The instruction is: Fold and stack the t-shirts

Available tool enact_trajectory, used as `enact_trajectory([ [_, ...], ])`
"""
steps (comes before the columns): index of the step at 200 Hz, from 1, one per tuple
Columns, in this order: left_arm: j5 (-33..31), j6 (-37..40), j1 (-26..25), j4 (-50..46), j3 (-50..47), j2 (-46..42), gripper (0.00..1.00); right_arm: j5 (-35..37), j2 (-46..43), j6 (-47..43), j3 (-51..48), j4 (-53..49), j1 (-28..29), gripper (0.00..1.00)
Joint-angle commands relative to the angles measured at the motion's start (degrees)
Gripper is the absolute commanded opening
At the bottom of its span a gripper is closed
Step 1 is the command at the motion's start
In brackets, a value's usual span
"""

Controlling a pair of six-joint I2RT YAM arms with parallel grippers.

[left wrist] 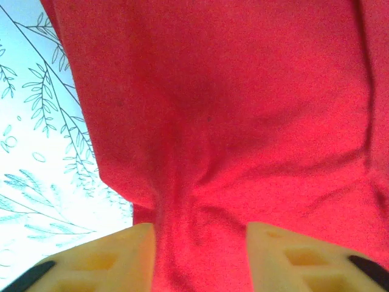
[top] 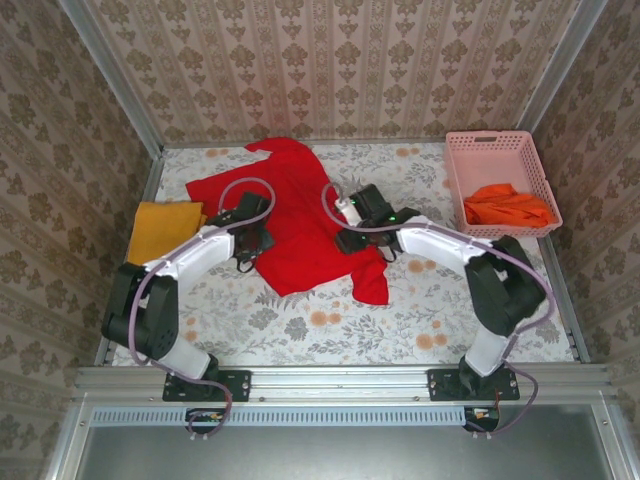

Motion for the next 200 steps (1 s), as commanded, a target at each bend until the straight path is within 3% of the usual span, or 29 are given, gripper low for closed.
enact_trajectory([
  [1,3.74,-7.27,-0.13,3.77,-4.07,-2.64,0.49,1.49,5.93,-0.64,6.43,0.2,2.25,0.52],
  [53,6.08,-16.02,-4.62,10.93,-10.23,-1.17,0.48,0.15,13.72,-1.64,12.09,-1.12,4.53,0.44],
  [105,5.33,-17.43,-5.11,12.44,-13.91,0.47,0.45,2.95,19.9,1.44,15.39,-3.9,3.89,0.34],
  [125,5.85,-17.35,-4.86,12.76,-14.86,1.12,0.44,4.99,21.08,1.71,16.36,-5.16,3.79,0.25],
  [154,6.23,-17.7,-4.6,12.94,-16.05,1.6,0.42,6.7,19.69,1.78,15.67,-4.91,3.73,0.0],
  [200,6.8,-17.07,-1.95,12.4,-18.19,0.92,0.41,9.12,13.99,2.09,13.27,-3.04,0.98,0.0],
])
